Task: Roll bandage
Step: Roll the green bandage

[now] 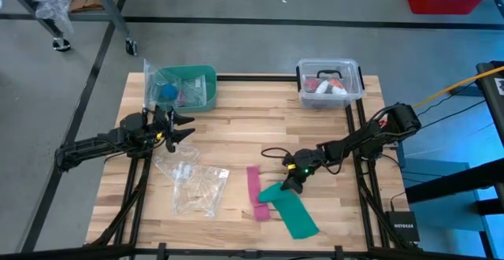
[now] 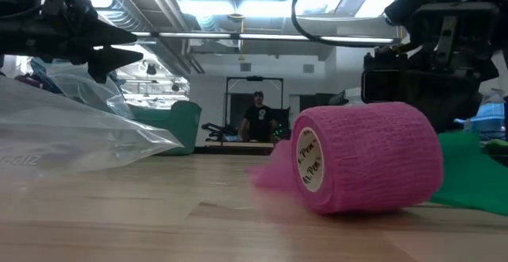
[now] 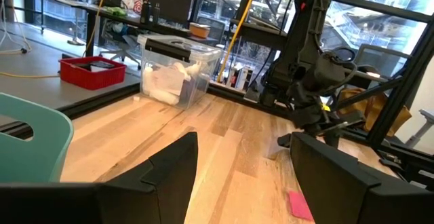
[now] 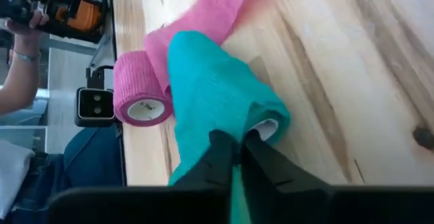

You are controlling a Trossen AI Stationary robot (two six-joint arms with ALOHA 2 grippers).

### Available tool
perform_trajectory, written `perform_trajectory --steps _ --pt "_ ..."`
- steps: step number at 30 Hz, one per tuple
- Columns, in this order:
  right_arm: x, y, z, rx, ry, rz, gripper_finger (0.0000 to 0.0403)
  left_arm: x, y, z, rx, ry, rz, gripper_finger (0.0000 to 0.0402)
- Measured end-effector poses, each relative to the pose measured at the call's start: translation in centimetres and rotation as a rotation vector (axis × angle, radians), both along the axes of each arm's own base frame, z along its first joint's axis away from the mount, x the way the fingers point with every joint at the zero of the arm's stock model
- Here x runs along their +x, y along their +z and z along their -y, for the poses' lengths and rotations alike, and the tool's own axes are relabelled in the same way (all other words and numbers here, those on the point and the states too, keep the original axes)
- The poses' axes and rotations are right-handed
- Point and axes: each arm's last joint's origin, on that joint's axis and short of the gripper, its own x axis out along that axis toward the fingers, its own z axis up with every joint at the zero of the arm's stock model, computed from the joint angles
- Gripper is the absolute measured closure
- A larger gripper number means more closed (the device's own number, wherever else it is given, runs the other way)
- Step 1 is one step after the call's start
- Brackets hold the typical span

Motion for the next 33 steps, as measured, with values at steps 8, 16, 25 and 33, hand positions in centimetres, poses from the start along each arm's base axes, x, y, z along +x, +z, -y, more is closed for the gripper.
perform_trajectory --steps 8,16,25,33 --pt "0.0 0.2 0.0 -0.001 0.001 0.007 0.0397 0.0 0.0 0.0 0.000 0.000 0.000 0.0176" --pt "0.2 1.3 1.1 0.002 -0.015 0.066 0.0400 0.0 0.0 0.0 0.000 0.000 0.000 0.0176" --pt "0.4 3.1 3.5 0.010 0.005 0.162 0.0402 0.0 0.0 0.0 0.000 0.000 0.000 0.0176" --pt "0.2 4.7 6.0 0.010 -0.013 0.253 0.0402 0.0 0.1 0.0 -0.180 -0.005 0.049 0.0176"
